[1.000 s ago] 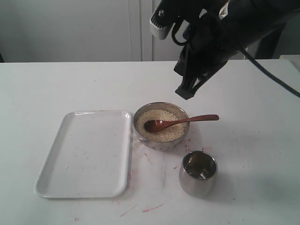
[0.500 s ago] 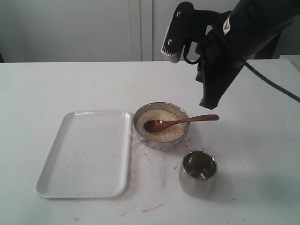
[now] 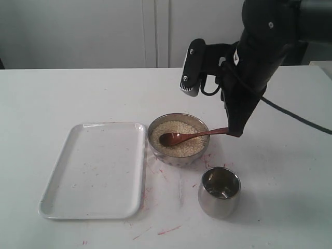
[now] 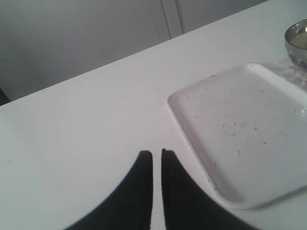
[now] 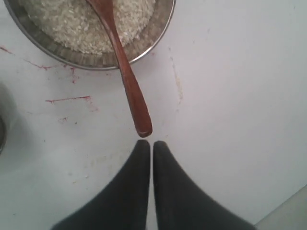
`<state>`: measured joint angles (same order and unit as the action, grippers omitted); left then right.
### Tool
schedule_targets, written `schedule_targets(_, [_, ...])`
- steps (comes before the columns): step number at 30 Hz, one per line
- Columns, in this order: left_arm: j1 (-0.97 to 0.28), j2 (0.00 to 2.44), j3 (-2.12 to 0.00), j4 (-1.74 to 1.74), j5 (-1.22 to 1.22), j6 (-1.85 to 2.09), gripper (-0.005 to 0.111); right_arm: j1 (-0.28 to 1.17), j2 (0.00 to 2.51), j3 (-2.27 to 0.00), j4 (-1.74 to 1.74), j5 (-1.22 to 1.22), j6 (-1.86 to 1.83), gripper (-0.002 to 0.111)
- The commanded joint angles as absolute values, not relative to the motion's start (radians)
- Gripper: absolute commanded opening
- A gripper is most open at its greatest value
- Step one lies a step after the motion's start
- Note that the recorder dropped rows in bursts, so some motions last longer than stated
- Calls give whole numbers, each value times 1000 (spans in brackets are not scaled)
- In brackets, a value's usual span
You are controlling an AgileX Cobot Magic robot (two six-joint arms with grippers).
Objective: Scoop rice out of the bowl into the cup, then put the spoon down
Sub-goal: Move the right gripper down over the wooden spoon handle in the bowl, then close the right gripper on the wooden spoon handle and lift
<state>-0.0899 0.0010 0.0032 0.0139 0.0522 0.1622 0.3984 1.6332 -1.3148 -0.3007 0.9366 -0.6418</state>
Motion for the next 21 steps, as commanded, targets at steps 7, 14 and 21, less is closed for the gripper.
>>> schedule_targets(7, [-93, 0, 0, 9, 46, 164, 14, 398, 1730, -1318, -399, 941, -616, 47])
schedule_targets(14, [-93, 0, 0, 9, 46, 164, 14, 398, 1785, -1318, -390, 941, -613, 52])
schedule_targets(21, [-93, 0, 0, 9, 46, 164, 14, 398, 1837, -1318, -390, 927, -623, 52])
